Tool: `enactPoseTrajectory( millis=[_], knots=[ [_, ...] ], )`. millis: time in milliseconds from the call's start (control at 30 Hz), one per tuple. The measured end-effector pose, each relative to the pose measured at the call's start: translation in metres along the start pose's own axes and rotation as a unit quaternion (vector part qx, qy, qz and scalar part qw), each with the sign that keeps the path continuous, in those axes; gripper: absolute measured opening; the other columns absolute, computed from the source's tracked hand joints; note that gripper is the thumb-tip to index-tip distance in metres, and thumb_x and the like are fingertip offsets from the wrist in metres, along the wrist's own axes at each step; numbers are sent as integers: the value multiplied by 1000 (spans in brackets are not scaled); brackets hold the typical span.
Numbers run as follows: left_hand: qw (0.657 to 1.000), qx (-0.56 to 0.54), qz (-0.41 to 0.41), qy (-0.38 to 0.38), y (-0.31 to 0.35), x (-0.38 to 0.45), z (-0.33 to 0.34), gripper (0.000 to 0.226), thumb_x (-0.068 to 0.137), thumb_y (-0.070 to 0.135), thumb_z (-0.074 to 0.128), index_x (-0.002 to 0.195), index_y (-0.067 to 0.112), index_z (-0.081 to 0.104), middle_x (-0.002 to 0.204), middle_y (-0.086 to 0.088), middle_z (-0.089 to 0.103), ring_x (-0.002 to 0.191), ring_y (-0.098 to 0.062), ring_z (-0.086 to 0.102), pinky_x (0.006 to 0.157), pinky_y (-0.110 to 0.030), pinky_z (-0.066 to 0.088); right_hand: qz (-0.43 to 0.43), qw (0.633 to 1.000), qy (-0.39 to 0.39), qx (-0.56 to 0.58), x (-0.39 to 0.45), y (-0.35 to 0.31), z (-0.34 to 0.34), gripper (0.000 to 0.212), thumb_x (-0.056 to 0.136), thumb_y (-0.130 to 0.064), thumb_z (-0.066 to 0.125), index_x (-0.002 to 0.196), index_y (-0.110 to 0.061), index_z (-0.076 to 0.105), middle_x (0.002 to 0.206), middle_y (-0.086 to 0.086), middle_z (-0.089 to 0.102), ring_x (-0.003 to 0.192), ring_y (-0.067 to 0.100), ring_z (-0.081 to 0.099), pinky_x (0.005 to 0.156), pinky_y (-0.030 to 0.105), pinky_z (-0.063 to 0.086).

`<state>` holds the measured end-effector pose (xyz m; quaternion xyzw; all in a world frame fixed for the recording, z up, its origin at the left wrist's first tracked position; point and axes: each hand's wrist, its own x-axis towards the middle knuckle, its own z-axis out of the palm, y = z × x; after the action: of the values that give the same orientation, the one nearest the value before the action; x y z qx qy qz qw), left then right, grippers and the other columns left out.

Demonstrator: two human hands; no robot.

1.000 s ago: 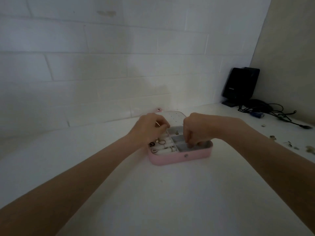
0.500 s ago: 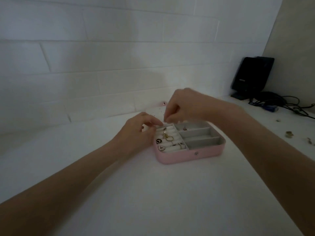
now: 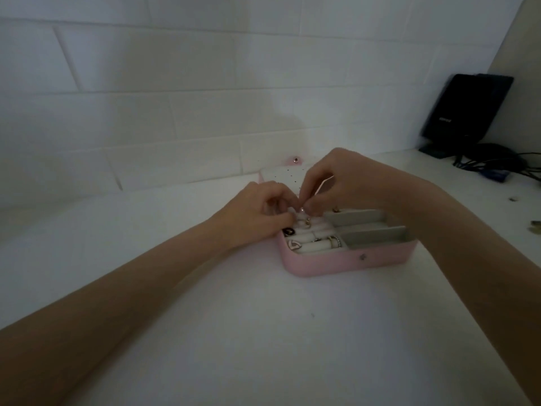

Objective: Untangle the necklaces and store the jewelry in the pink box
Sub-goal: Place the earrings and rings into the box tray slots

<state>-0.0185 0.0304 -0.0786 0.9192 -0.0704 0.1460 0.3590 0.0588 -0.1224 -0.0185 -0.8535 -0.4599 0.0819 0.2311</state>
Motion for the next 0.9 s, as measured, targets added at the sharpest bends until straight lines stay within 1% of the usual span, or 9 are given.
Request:
enactPoseTrajectory(
  millis=[133, 233, 333, 467, 567, 633, 733, 833, 900],
  knots=[
    [999, -6, -11, 30, 0, -2, 5, 13, 83, 14, 66, 87, 27, 67, 74, 11, 54, 70, 1, 49, 64, -5, 33, -3, 989, 42, 140, -9, 9, -12, 20, 72, 5, 72, 80, -13, 70, 78, -2, 70, 69, 4, 65, 69, 14, 52],
    [999, 9, -6, 42, 1, -3, 7, 18, 84, 9, 64, 90, 26, 68, 75, 11, 52, 72, 5, 49, 67, -3, 33, 3, 981, 59, 183, -14, 12, -18, 23, 74, 10, 69, 92, -5, 71, 81, 1, 70, 69, -1, 64, 66, 8, 49],
    [1000, -2, -7, 30, 2, -4, 5, 23, 84, 10, 64, 93, 31, 68, 80, 10, 53, 74, 7, 50, 68, -3, 34, 14, 984, 30, 173, -16, 13, -16, 16, 75, 4, 70, 87, -6, 72, 83, 15, 72, 71, 11, 64, 69, 17, 54],
    [999, -26, -29, 24, 3, -6, 2, 25, 84, 11, 65, 92, 35, 68, 83, 8, 53, 75, 6, 50, 67, -1, 32, 30, 975, -19, 221, -17, 16, -16, 10, 78, 2, 68, 86, -4, 69, 74, 10, 70, 59, 8, 62, 61, 17, 52],
    [1000, -6, -27, 15, 3, -7, 0, 26, 84, 13, 65, 96, 37, 67, 86, 7, 56, 79, 4, 51, 68, -1, 32, 40, 976, -29, 210, -17, 17, -13, 7, 81, 0, 66, 87, 0, 69, 74, 9, 69, 58, 4, 61, 60, 15, 51],
    [999, 25, -19, 6, 3, -5, -1, 24, 82, 26, 64, 102, 40, 65, 91, 5, 60, 87, -2, 54, 76, -7, 35, 46, 976, -3, 213, -16, 18, -13, 4, 82, -1, 66, 86, -1, 68, 73, 9, 68, 57, 5, 61, 57, 15, 50],
    [992, 125, -25, -11, 5, 1, -5, 42, 73, 46, 52, 113, 38, 63, 94, 13, 57, 101, -18, 52, 94, -35, 40, 67, 977, 71, 191, -14, 24, -20, 5, 82, -4, 67, 78, -7, 69, 71, 7, 68, 58, 10, 59, 57, 18, 51],
    [986, 152, -52, -36, 15, 8, -9, 27, 83, 25, 62, 109, 33, 66, 86, 16, 53, 97, -16, 54, 94, -41, 42, 87, 987, 95, 95, -10, 32, -22, 16, 80, -1, 66, 72, -15, 67, 69, 3, 67, 60, 12, 59, 60, 20, 52],
    [987, 146, -58, -35, 19, 10, -9, 23, 84, 18, 62, 102, 31, 69, 81, 15, 56, 89, -13, 57, 92, -40, 43, 97, 991, 86, 19, -9, 34, -20, 21, 78, -2, 65, 68, -20, 65, 68, -3, 65, 50, -2, 56, 51, 7, 43]
  ],
)
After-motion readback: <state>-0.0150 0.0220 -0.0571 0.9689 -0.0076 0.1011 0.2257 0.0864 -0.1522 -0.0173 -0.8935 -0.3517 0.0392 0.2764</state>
